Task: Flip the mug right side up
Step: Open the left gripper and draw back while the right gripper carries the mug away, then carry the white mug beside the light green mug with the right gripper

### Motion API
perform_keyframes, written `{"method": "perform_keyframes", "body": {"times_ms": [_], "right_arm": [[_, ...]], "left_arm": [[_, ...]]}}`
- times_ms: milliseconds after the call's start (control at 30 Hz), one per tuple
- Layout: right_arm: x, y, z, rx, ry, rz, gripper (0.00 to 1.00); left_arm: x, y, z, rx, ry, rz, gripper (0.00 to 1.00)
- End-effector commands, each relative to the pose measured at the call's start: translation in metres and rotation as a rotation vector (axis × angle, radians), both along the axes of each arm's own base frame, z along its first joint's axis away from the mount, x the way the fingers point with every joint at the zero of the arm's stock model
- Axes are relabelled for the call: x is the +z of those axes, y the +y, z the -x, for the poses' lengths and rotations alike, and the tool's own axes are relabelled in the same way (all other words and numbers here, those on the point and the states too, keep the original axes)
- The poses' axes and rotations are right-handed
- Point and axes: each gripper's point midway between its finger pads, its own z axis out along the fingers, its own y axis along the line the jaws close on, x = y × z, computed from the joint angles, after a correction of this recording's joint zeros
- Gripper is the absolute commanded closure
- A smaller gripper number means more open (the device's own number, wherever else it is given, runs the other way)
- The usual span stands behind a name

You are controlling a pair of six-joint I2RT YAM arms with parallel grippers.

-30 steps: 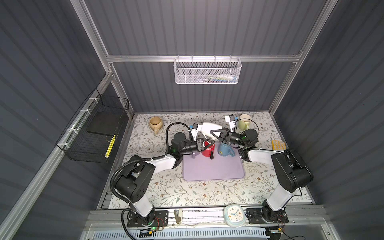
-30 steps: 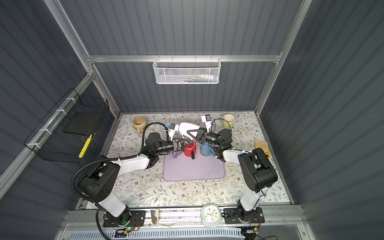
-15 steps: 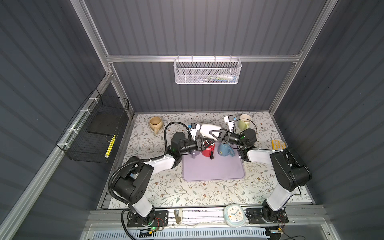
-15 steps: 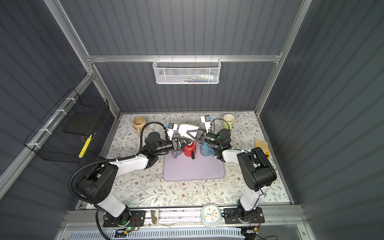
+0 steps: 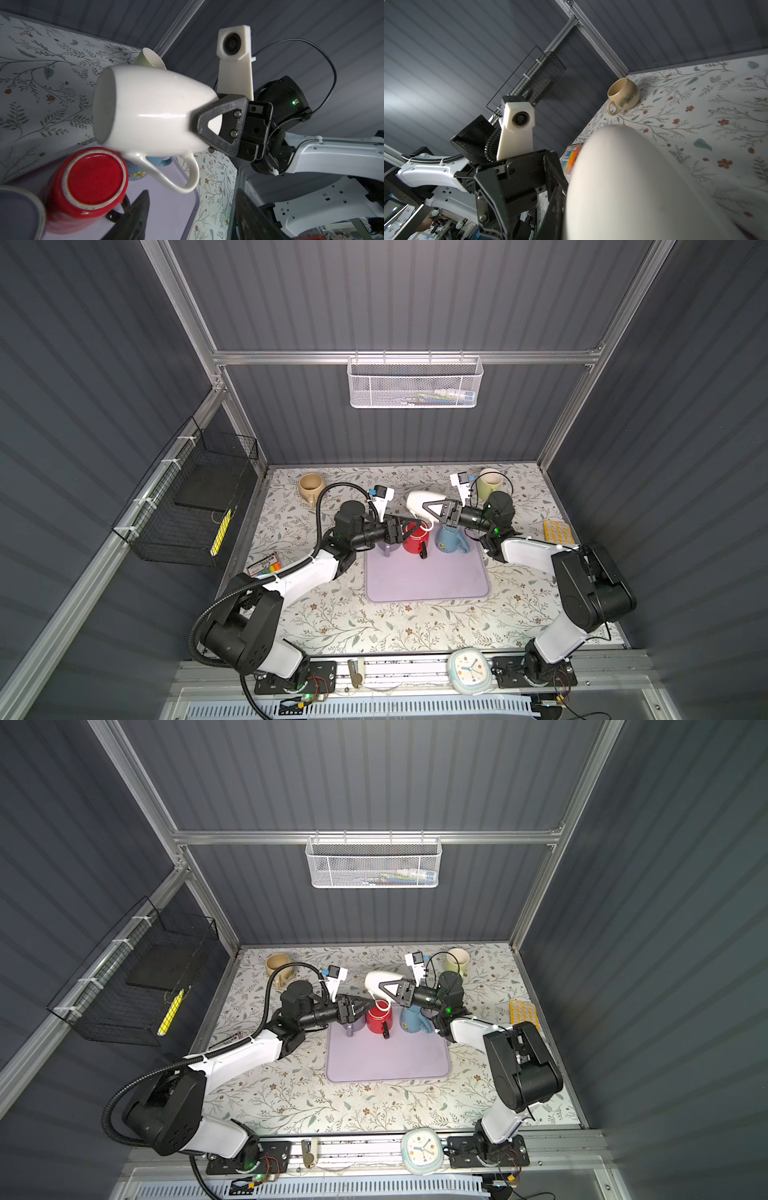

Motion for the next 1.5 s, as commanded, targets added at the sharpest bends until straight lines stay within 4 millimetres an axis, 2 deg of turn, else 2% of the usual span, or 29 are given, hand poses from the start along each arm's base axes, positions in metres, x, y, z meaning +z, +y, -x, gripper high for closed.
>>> {"method": "perform_keyframes", "body": {"times_ms": [0, 267, 567, 733, 967, 1167, 1233, 1400, 1467], "right_arm": [[0.005, -0.006, -0.002, -0.028, -0.053, 0.067, 1.0], [-0.004, -0.028, 0.002, -0.079, -0.026, 0.209, 1.0], [-0.02, -0.068, 0.013, -0.167, 0.082, 0.471, 1.0], [-0.036, -0.098, 0.02, -0.243, 0.183, 0.651, 1.0], [-0.037, -0.146, 0.022, -0.375, 0.258, 0.845, 1.0], [-0.046, -0.193, 0.018, -0.482, 0.337, 1.015, 1.0], [-0.05, -0.206, 0.015, -0.508, 0.36, 1.068, 1.0], [-0.055, -0.229, -0.001, -0.554, 0.381, 1.146, 1.0], [-0.057, -0.237, -0.009, -0.571, 0.388, 1.165, 1.0]], "left_arm": [[0.01, 0.01, -0.005, 0.031, -0.062, -0.055, 0.34], [0.008, 0.025, -0.01, 0.071, -0.09, -0.155, 0.31], [-0.004, 0.049, -0.009, 0.124, -0.124, -0.333, 0.29], [-0.011, 0.067, -0.009, 0.17, -0.152, -0.458, 0.27], [-0.02, 0.087, -0.014, 0.241, -0.175, -0.566, 0.22], [-0.022, 0.098, -0.015, 0.292, -0.189, -0.598, 0.15], [-0.02, 0.103, -0.016, 0.321, -0.191, -0.604, 0.1], [-0.019, 0.112, -0.015, 0.363, -0.196, -0.614, 0.0], [-0.017, 0.115, -0.015, 0.379, -0.195, -0.616, 0.0]]}}
